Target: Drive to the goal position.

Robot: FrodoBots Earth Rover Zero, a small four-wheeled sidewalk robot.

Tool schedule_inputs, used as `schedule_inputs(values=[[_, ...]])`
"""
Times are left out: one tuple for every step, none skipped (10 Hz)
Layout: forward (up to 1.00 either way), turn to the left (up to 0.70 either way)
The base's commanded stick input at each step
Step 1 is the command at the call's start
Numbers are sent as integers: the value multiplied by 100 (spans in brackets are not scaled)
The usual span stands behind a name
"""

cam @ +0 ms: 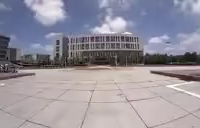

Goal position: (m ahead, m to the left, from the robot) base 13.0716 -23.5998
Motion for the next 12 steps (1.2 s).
schedule_inputs(values=[[100, 0], [100, 0], [100, 0], [100, 0], [100, 0], [100, 0], [100, -2], [100, -10], [100, -16], [100, -22], [100, -30], [100, -36]])
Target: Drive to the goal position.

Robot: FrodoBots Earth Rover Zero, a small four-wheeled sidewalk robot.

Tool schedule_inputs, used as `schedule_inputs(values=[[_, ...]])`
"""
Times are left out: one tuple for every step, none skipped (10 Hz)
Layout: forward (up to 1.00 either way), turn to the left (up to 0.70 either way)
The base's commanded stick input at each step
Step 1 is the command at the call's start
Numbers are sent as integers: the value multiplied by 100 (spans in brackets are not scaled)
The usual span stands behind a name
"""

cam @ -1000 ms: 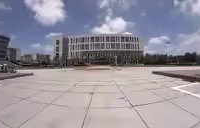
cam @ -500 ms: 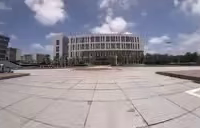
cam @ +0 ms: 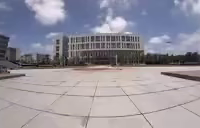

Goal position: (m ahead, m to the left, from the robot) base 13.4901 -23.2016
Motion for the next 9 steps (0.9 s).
schedule_inputs(values=[[100, -38], [100, -40], [100, -40], [100, -40], [100, -40], [100, -40], [100, -40], [100, -40], [100, -40]])
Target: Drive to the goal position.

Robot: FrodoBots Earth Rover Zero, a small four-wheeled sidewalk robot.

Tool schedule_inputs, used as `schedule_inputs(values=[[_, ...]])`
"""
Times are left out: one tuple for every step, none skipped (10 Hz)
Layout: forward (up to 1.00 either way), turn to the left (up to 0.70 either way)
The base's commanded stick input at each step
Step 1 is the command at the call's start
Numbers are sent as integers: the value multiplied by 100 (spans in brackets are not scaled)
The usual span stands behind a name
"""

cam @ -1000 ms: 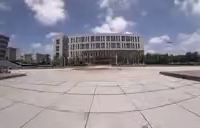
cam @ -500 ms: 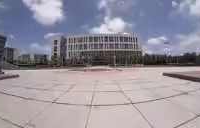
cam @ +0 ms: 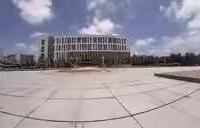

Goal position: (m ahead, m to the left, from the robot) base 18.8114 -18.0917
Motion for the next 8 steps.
schedule_inputs(values=[[100, -16], [100, 0], [100, 0], [100, 0], [100, -3], [100, -7], [100, 0], [100, 0]])
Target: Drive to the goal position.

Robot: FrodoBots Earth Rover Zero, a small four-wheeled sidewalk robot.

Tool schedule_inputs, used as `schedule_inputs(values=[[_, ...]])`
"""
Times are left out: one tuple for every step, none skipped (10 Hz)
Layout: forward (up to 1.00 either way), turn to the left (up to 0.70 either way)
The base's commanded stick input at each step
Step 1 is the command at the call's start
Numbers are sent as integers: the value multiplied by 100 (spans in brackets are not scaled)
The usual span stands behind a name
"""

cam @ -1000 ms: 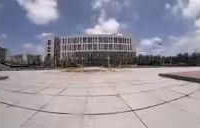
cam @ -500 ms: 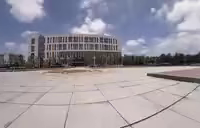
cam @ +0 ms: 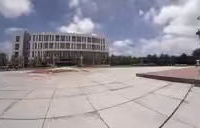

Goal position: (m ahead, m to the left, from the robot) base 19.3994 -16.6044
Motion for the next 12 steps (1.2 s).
schedule_inputs(values=[[100, 0], [100, 0], [100, 0], [100, 0], [100, 0], [100, 0], [100, 0], [100, 0], [100, 0], [100, 0], [100, 0], [100, -6]])
